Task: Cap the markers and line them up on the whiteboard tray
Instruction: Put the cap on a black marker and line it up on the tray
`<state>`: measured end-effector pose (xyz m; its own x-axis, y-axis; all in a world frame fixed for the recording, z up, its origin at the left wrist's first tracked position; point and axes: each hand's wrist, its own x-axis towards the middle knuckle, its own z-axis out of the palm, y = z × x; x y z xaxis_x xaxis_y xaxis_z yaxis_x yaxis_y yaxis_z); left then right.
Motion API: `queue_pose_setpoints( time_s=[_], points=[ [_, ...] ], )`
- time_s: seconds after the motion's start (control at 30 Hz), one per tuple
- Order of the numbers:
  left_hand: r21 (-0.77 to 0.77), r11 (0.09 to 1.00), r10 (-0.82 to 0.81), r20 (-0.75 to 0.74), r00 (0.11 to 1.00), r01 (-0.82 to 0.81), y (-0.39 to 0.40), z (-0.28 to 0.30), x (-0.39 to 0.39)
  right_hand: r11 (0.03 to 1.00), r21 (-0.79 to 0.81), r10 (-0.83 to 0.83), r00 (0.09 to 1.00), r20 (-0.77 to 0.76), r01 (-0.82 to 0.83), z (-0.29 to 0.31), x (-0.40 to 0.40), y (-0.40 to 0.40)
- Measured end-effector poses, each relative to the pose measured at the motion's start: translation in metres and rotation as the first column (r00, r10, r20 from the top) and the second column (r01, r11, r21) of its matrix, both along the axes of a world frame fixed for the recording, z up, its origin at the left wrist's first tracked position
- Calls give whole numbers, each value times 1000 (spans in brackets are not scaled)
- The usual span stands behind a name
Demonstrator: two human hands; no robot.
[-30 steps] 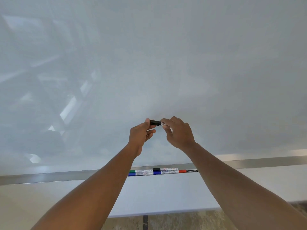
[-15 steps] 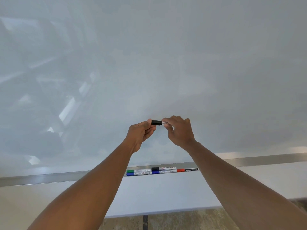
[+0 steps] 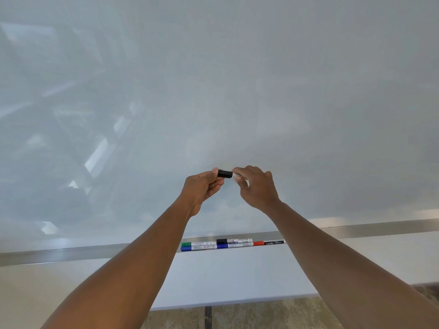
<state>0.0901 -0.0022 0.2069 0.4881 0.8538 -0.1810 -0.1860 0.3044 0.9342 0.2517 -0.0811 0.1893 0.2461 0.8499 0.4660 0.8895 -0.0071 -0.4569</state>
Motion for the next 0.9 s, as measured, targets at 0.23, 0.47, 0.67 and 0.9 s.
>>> queue_pose_setpoints(
  time_s=[0.23, 0.47, 0.67, 0.9],
  points=[
    [12, 1000, 10, -118, 993, -9, -6, -19, 10, 995, -90, 33, 999, 17, -32, -14, 16, -6],
    [39, 999, -27, -248, 968, 38, -12, -51, 24, 986, -167, 26, 998, 52, -17, -45, 36, -13],
    [27, 996, -69, -340, 938, 83, -11, -83, 40, 974, -225, 34, 999, 39, -25, -73, 55, -16],
    [30, 987, -116, -537, 836, 157, -6, -126, 57, 924, -381, 30, 999, -34, -41, -115, 82, -16]
  ],
)
